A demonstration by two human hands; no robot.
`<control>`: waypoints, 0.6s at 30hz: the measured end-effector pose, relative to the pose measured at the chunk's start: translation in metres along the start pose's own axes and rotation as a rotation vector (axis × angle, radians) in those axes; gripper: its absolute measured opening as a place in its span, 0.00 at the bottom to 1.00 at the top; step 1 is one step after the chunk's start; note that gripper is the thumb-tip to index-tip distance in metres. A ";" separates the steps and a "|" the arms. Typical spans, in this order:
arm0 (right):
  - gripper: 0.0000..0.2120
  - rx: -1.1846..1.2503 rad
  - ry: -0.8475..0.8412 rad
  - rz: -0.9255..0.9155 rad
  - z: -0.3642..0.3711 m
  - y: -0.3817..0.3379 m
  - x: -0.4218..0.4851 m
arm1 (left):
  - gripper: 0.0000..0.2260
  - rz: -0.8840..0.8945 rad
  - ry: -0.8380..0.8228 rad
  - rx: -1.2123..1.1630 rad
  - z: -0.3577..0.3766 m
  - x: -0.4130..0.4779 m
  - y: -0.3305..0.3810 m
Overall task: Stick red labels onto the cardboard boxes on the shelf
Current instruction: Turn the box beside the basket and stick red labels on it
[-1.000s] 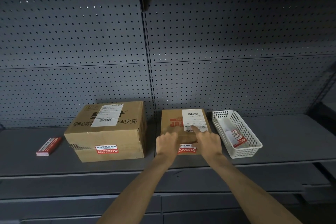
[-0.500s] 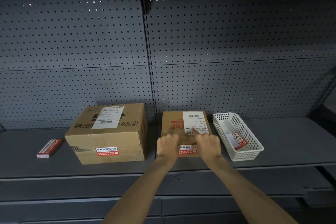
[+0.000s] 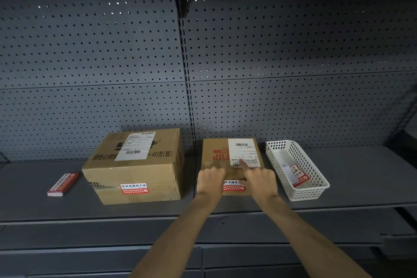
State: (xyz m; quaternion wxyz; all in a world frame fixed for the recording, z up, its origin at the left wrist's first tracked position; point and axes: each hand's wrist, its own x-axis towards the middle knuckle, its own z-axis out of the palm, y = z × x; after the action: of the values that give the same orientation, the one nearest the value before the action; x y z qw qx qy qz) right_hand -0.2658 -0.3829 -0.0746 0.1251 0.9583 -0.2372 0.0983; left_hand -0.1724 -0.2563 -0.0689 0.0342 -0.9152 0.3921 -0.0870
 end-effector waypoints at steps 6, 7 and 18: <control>0.37 -0.085 0.063 -0.088 0.002 0.006 0.003 | 0.12 0.049 0.008 0.067 -0.003 -0.001 -0.007; 0.37 -0.089 0.073 -0.103 0.004 0.007 0.004 | 0.12 0.064 0.006 0.087 -0.003 0.000 -0.008; 0.35 0.047 0.167 -0.218 0.015 0.022 0.015 | 0.18 0.143 -0.056 0.282 -0.014 0.008 -0.007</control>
State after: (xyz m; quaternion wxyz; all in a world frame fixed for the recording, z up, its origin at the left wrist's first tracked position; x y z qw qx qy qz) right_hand -0.2616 -0.4126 -0.0805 0.1321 0.9696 -0.1179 0.1690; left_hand -0.1649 -0.2570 -0.0528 0.1795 -0.8731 0.4389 -0.1132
